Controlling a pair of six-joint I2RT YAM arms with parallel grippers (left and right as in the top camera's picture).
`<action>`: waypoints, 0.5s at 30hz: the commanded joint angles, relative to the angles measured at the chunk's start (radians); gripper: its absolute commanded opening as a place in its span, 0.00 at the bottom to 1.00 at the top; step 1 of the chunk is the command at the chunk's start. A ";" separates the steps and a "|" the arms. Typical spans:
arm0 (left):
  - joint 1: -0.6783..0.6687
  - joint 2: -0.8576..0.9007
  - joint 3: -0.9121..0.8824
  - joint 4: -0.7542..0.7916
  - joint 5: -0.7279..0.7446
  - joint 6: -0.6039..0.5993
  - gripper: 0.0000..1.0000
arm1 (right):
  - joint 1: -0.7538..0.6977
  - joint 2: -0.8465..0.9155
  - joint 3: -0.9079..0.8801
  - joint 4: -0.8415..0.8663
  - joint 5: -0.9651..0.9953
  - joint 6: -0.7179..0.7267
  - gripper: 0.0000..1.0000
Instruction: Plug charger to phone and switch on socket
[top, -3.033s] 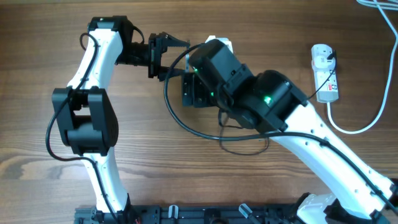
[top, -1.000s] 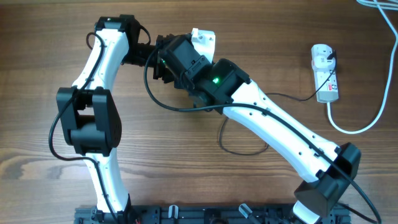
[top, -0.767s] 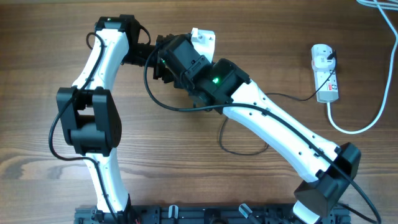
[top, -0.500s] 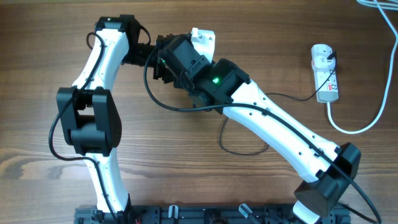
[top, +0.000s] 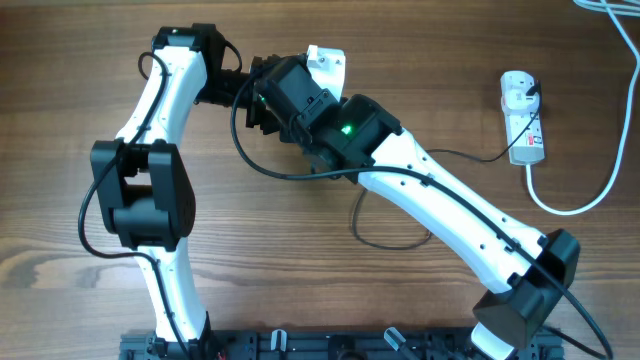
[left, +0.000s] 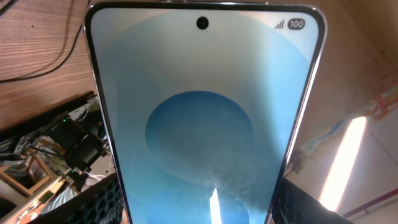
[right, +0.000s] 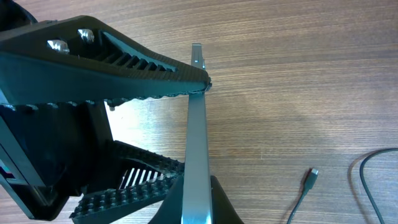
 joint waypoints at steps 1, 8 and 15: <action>-0.002 -0.047 0.000 0.003 0.034 -0.001 0.77 | 0.005 0.013 0.023 0.006 0.015 0.012 0.05; -0.002 -0.047 0.000 0.003 0.033 0.000 1.00 | -0.011 0.013 0.023 0.002 0.028 0.153 0.04; -0.002 -0.047 0.000 0.003 0.033 0.000 1.00 | -0.095 0.013 0.023 -0.089 -0.005 0.750 0.05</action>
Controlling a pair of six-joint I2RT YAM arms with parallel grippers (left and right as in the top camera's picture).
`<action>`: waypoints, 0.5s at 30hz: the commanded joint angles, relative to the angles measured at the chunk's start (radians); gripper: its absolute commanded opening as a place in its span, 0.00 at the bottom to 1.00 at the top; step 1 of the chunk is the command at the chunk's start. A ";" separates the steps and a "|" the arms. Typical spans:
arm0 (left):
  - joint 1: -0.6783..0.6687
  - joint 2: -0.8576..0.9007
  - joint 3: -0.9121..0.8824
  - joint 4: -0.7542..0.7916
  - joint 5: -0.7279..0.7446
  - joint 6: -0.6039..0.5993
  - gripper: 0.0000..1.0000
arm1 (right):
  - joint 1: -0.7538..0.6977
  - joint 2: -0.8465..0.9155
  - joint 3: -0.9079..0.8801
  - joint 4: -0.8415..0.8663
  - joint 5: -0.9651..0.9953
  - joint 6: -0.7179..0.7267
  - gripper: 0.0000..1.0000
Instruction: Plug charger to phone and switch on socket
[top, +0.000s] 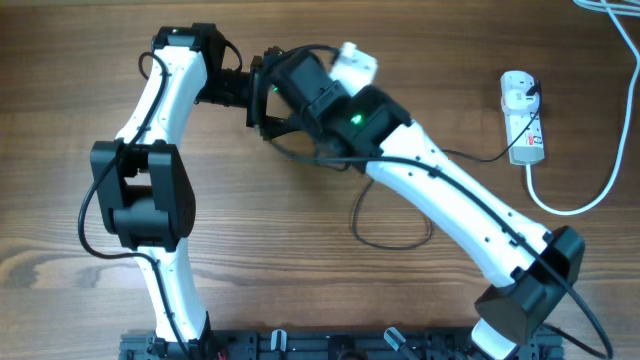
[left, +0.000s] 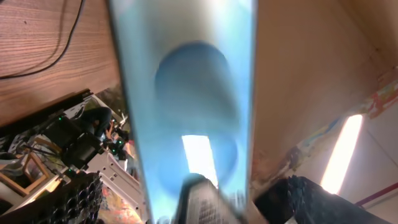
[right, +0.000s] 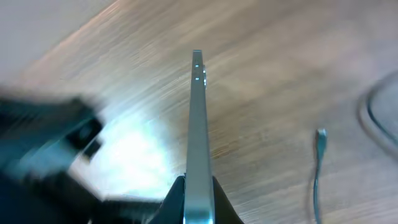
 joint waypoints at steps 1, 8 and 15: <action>-0.002 -0.044 0.000 0.003 0.019 0.005 1.00 | -0.031 0.012 0.023 -0.022 -0.026 0.387 0.05; -0.002 -0.044 0.000 0.003 0.020 0.004 0.99 | -0.031 0.012 0.023 0.011 -0.127 0.631 0.04; -0.001 -0.044 0.000 0.003 0.020 -0.109 0.91 | -0.031 -0.013 0.023 0.067 -0.126 0.646 0.04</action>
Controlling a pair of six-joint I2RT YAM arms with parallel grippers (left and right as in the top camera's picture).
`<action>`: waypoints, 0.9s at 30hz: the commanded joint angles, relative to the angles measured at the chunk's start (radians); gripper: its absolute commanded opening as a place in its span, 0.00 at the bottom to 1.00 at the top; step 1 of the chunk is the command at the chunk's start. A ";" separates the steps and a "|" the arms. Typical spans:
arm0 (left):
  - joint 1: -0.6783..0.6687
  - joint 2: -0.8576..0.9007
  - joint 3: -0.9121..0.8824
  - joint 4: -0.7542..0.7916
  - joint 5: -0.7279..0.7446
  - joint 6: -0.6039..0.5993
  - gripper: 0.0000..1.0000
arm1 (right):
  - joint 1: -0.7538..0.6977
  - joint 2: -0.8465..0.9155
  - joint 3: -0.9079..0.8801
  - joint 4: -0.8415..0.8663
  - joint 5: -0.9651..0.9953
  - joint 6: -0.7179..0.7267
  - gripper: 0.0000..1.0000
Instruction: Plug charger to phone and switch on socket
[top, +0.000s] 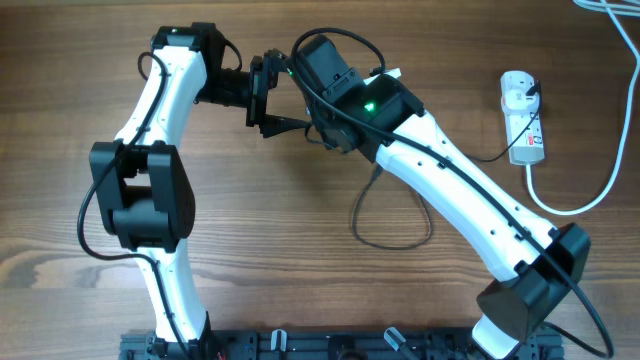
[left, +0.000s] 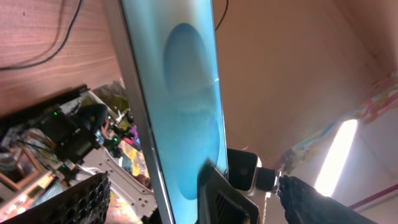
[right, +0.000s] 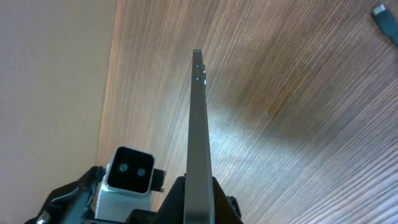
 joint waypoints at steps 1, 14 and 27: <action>-0.001 -0.039 0.000 0.003 0.020 -0.053 0.92 | 0.006 -0.024 0.023 0.010 0.003 0.031 0.04; -0.001 -0.039 0.000 0.003 0.095 -0.053 0.86 | 0.010 -0.154 0.023 -0.058 -0.006 0.136 0.04; -0.002 -0.039 0.000 0.050 0.090 -0.124 0.84 | 0.026 -0.126 0.011 -0.040 -0.064 0.207 0.04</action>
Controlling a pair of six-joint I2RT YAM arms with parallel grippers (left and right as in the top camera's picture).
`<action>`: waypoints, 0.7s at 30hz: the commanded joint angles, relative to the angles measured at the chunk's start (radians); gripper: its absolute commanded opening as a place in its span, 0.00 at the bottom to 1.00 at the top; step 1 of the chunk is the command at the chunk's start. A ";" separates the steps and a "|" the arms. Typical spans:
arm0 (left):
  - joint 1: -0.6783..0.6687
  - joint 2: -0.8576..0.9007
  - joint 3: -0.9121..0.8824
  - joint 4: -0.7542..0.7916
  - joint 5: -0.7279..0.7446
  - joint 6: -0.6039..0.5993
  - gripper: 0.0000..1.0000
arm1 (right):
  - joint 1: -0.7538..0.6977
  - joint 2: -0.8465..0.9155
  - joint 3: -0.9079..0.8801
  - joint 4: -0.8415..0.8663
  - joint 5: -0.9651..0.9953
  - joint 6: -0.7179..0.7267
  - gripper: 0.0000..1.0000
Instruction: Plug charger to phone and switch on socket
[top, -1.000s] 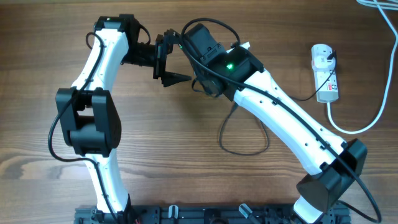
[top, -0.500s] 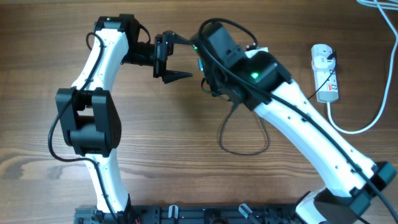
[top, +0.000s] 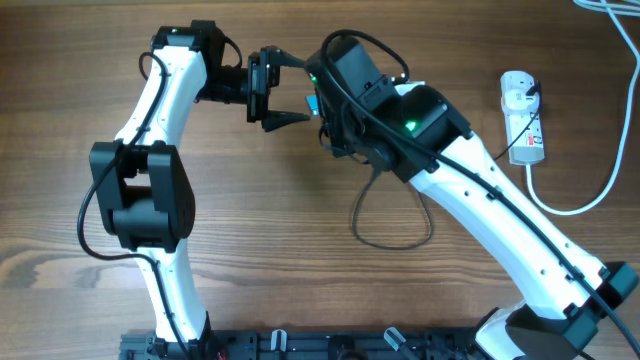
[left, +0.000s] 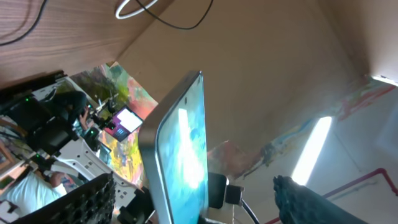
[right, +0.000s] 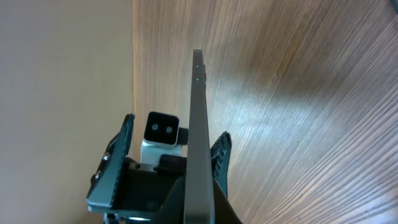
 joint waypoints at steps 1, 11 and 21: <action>-0.002 -0.039 0.000 0.008 0.019 -0.025 0.84 | 0.010 0.017 0.011 0.012 -0.008 0.053 0.04; -0.002 -0.039 0.000 0.007 0.032 -0.033 0.76 | 0.020 0.042 -0.001 0.018 0.000 0.104 0.04; -0.002 -0.039 0.000 0.007 0.038 -0.032 0.62 | 0.020 0.095 -0.001 0.071 0.039 0.101 0.04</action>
